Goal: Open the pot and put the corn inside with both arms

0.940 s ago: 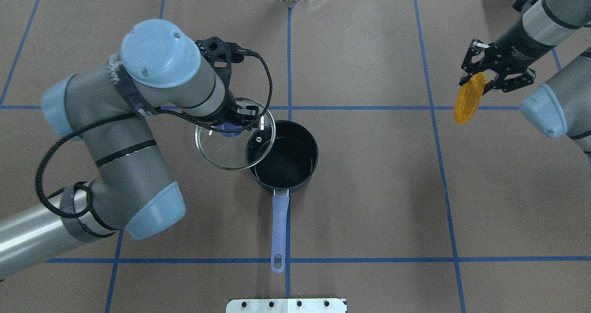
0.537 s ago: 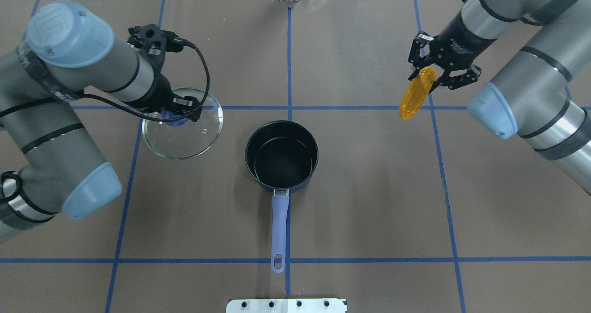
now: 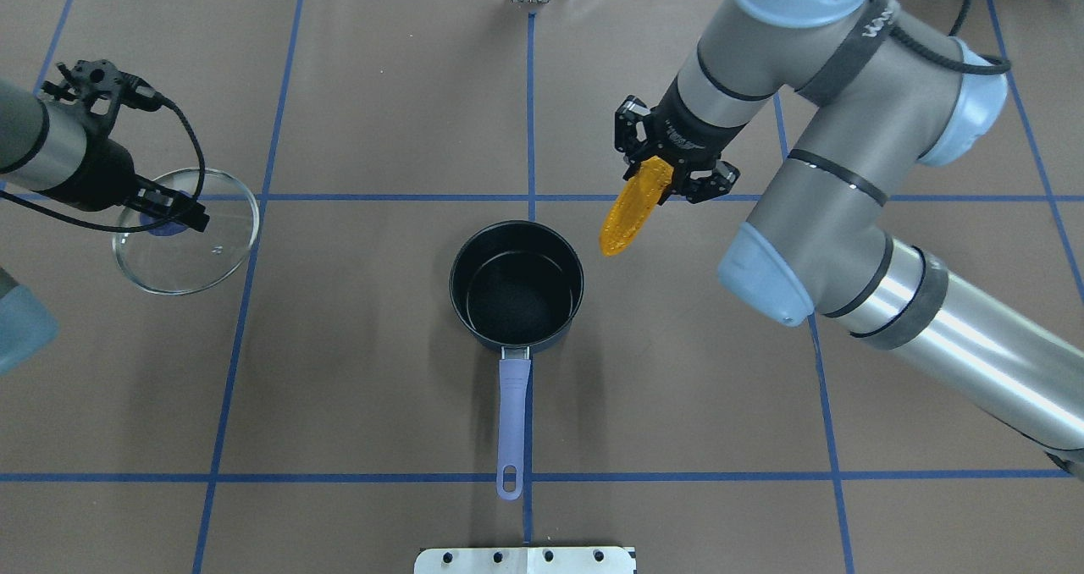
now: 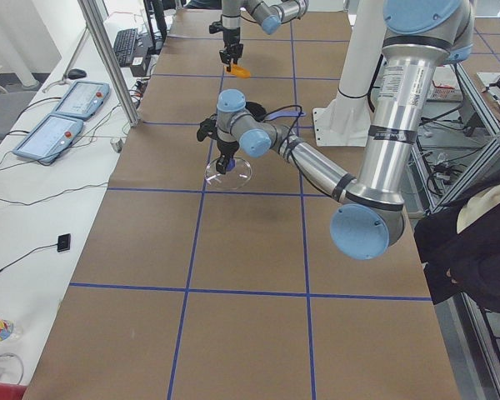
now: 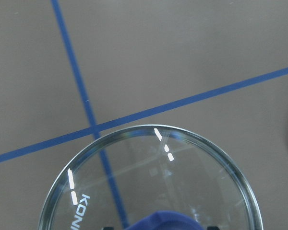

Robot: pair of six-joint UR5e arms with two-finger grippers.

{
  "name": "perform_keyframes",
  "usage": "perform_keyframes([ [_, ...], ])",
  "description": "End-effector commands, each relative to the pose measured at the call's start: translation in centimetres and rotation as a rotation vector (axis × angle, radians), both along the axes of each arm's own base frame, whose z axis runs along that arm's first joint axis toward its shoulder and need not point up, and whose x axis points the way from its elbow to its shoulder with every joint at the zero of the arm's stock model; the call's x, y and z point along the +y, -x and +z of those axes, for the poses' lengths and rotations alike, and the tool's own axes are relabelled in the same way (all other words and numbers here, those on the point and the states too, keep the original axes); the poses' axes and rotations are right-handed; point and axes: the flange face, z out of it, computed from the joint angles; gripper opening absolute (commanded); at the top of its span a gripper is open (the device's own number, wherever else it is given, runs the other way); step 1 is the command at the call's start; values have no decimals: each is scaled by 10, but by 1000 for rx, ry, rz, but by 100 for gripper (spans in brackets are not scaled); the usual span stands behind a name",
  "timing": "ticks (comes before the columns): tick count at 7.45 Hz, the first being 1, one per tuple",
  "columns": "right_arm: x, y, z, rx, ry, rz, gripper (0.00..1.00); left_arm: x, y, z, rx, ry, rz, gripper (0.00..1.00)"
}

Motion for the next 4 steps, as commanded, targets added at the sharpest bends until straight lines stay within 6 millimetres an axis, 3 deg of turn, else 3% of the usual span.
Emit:
perform_keyframes([
  [1,19,53,-35,-1,-1,-1,22,9,32,71,-9,-18,22,36],
  [2,28,79,-44,23,-18,20,22,13,38,102,35,-24,36,36],
  [3,33,93,-48,28,-19,11,22,19,42,123,45,-36,37,36],
  [4,34,102,-48,36,-14,3,22,23,44,127,45,-28,34,36],
])
